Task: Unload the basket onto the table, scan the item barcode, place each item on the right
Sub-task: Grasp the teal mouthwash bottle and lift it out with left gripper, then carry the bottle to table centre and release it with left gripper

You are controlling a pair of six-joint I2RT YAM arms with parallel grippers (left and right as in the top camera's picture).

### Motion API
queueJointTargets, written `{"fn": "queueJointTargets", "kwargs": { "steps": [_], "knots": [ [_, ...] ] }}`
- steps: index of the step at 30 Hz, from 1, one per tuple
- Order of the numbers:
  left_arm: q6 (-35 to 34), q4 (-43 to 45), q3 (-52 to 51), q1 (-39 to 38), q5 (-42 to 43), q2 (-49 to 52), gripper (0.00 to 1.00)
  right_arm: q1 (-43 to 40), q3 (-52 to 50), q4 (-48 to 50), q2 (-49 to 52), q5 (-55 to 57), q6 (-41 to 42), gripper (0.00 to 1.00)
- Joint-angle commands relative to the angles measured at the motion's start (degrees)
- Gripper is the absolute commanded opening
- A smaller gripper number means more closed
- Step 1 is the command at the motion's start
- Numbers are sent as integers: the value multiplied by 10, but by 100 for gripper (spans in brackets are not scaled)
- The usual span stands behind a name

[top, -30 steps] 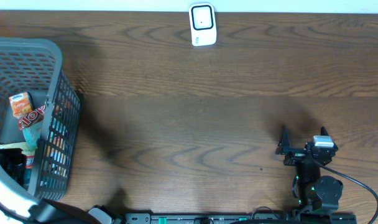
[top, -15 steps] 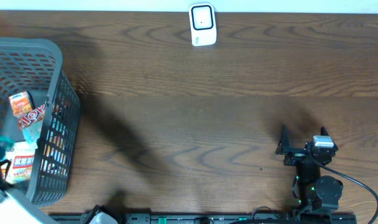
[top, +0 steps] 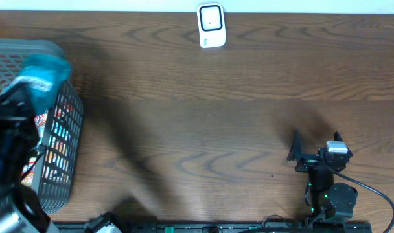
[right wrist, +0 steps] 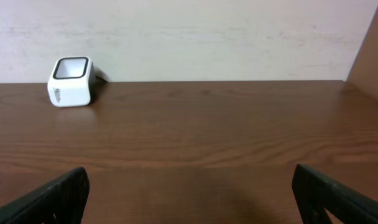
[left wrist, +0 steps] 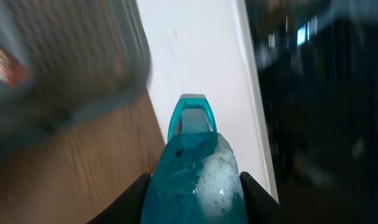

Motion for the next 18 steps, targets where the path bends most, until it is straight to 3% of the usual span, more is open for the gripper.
{"fn": "queueJointTargets", "kwargs": {
  "steps": [1, 11, 18],
  "knots": [
    [-11, 11, -2, -98, 30, 37, 27, 2, 0, -2, 0, -3, -8, 99],
    [19, 12, -2, -424, -122, 215, 27, 2, 0, -2, 0, -3, -8, 99],
    [19, 53, -2, -551, -178, 356, 27, 2, 0, -2, 0, -3, -8, 99]
  ]
}}
